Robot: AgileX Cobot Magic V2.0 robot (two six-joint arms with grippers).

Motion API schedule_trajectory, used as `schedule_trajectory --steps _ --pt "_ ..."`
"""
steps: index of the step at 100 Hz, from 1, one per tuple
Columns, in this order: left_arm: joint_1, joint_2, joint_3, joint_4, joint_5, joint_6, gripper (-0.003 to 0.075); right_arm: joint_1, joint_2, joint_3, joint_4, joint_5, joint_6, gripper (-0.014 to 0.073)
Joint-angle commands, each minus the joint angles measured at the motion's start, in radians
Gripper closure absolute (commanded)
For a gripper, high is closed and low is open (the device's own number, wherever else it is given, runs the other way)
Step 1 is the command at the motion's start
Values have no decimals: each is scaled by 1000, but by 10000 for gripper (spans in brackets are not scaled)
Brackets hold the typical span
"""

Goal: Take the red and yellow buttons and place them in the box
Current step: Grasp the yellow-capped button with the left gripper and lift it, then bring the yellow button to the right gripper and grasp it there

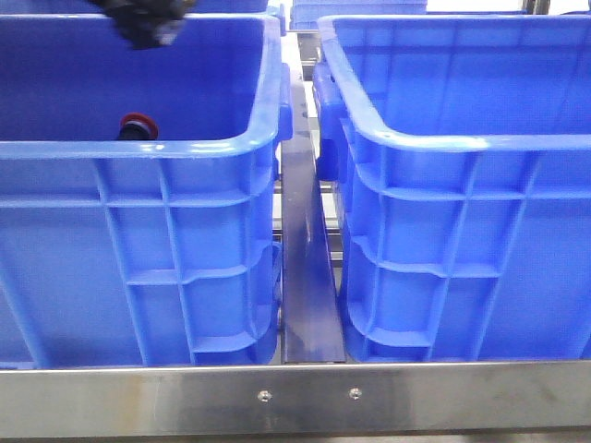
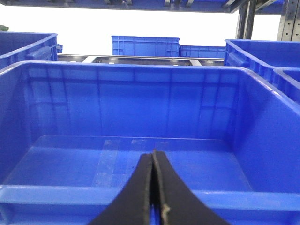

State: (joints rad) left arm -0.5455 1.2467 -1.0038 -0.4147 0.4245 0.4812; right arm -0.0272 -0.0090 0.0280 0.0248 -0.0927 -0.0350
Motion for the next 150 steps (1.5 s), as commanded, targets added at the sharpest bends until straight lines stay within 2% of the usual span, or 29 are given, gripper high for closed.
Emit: schedule_trajectory --steps 1,18,44,75,85,92,97,105,111,123,137,150 --pt "-78 -32 -28 -34 -100 4 625 -3 -21 5 -1 -99 -6 659" --pt "-177 -32 -28 -34 -161 4 625 -3 -21 -10 -1 -92 -6 659" --pt "-190 -32 -28 -34 -176 4 626 -3 67 -224 5 311 -6 659" --pt "-190 -32 -28 -34 -214 4 626 -3 364 -484 10 444 -6 647" --pt "-190 -32 -28 -34 -212 4 626 -3 456 -565 11 466 -6 534" --pt "-190 -32 -28 -34 -209 4 626 -3 517 -616 20 475 -6 384" --pt "-190 -32 -28 -34 -209 4 626 1 557 -652 32 492 -6 242" --pt "-190 -32 -28 -34 -209 4 626 13 614 -698 61 516 -6 85" --pt "-190 -32 -28 -34 -209 4 626 29 660 -740 111 529 -6 30" --pt "-190 -32 -28 -34 -209 4 626 71 742 -800 254 551 -6 33" --pt "-190 -32 -28 -34 -209 4 626 125 828 -861 540 554 -6 33" --pt "-190 -32 -28 -34 -209 4 626 166 908 -890 741 552 -26 33"
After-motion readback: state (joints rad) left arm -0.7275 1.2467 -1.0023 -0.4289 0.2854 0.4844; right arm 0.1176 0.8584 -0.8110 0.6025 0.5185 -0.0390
